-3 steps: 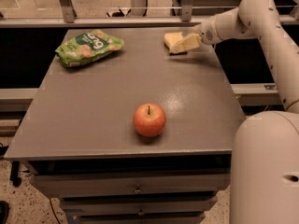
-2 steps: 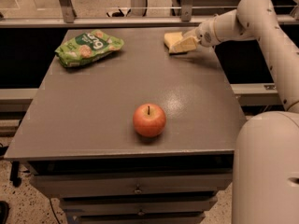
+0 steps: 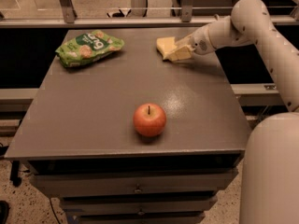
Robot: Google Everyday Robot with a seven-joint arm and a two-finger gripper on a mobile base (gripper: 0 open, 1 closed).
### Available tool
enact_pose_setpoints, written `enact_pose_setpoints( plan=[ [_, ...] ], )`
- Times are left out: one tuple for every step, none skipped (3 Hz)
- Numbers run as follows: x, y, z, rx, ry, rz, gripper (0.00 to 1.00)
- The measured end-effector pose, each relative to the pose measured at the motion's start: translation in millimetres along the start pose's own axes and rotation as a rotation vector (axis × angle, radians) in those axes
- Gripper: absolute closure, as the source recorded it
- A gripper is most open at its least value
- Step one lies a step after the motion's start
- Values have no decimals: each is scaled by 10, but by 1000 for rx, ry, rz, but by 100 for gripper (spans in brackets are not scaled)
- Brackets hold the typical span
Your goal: Move sponge near apple
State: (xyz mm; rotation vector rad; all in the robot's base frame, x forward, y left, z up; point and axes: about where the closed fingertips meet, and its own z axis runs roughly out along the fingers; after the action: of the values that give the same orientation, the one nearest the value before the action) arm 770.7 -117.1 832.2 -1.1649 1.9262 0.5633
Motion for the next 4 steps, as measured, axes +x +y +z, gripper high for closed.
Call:
enact_pose_setpoints(
  plan=[
    [-12, 0, -9, 0, 0, 0, 100],
    [-15, 0, -11, 0, 0, 0, 100],
    [-34, 152, -164, -50, -6, -28, 100],
    [-124, 600, -800, -157, -44, -138, 89]
  ],
)
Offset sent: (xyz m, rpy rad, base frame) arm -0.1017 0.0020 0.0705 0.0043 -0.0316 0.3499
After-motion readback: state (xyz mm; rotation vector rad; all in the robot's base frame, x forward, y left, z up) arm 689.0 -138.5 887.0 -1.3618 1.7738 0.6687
